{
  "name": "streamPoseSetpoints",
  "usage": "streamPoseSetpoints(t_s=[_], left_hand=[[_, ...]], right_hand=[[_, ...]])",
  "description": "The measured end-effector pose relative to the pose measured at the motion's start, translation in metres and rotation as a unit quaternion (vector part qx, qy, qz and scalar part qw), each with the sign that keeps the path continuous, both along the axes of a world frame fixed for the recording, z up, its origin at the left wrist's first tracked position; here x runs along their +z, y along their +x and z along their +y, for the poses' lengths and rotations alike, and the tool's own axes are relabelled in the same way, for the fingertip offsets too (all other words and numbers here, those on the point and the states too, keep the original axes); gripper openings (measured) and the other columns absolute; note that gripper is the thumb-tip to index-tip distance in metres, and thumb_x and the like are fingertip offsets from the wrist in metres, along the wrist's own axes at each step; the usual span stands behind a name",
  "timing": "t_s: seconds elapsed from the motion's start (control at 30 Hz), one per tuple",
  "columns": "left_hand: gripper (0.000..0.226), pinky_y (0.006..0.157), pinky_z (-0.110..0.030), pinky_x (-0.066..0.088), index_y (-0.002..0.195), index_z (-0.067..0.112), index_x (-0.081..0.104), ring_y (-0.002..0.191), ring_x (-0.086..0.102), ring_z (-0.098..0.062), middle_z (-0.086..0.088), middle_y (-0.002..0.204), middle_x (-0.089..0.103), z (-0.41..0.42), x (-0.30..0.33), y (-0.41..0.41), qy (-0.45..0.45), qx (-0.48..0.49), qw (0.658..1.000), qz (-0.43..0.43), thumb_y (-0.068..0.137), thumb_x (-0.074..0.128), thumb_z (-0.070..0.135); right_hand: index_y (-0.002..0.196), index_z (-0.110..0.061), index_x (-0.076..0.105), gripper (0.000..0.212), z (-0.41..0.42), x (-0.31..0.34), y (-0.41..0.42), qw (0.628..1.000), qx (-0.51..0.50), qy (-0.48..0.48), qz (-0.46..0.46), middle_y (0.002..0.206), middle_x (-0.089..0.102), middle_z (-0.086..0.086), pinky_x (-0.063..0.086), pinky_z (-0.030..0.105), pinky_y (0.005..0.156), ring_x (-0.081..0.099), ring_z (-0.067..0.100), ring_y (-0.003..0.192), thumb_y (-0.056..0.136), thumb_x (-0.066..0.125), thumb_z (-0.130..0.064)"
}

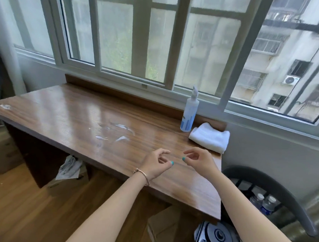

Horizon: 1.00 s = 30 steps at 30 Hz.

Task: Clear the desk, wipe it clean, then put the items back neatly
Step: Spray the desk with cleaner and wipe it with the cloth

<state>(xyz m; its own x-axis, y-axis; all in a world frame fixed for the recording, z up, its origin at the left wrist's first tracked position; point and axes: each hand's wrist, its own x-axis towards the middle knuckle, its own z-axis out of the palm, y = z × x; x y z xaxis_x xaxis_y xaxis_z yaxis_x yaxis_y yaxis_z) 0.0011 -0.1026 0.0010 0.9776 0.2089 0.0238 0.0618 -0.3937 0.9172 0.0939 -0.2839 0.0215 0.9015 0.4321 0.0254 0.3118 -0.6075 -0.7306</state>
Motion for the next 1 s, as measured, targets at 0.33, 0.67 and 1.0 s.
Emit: streamPoseSetpoints(t_s=[0.33,0.67,1.0], left_hand=[[0.053,0.090,-0.018,0.042,0.133,0.018,0.051,0.106,0.053,-0.012,0.000,0.120,0.055,0.026,0.030,0.155,-0.071,0.013,0.995,-0.074,0.084,0.070,0.012],[0.045,0.068,0.009,0.032,0.151,0.020,0.025,0.118,0.036,0.003,0.009,0.147,0.033,0.029,0.062,0.274,-0.225,-0.058,0.972,-0.029,0.106,0.025,0.026],[0.057,0.062,-0.001,0.043,0.149,0.018,0.028,0.079,0.056,0.022,0.017,0.135,0.044,0.029,0.060,0.301,-0.375,-0.125,0.918,-0.025,0.103,0.002,0.040]], right_hand=[[0.111,-0.022,0.064,0.039,0.056,0.020,0.150,0.978,-0.102,0.170,-0.065,0.100,0.069,0.003,0.055,0.040,0.087,0.065,0.020,0.095,0.078,0.074,-0.004],[0.145,-0.047,0.030,0.090,0.079,0.038,0.259,0.955,-0.095,0.252,-0.124,0.142,0.030,-0.015,0.030,0.033,0.112,0.033,0.011,0.136,0.078,0.081,-0.015],[0.143,-0.060,0.014,0.109,0.098,0.017,0.280,0.961,-0.065,0.196,-0.185,0.148,0.032,-0.023,0.047,0.043,0.098,0.047,0.020,0.132,0.075,0.083,-0.011]])
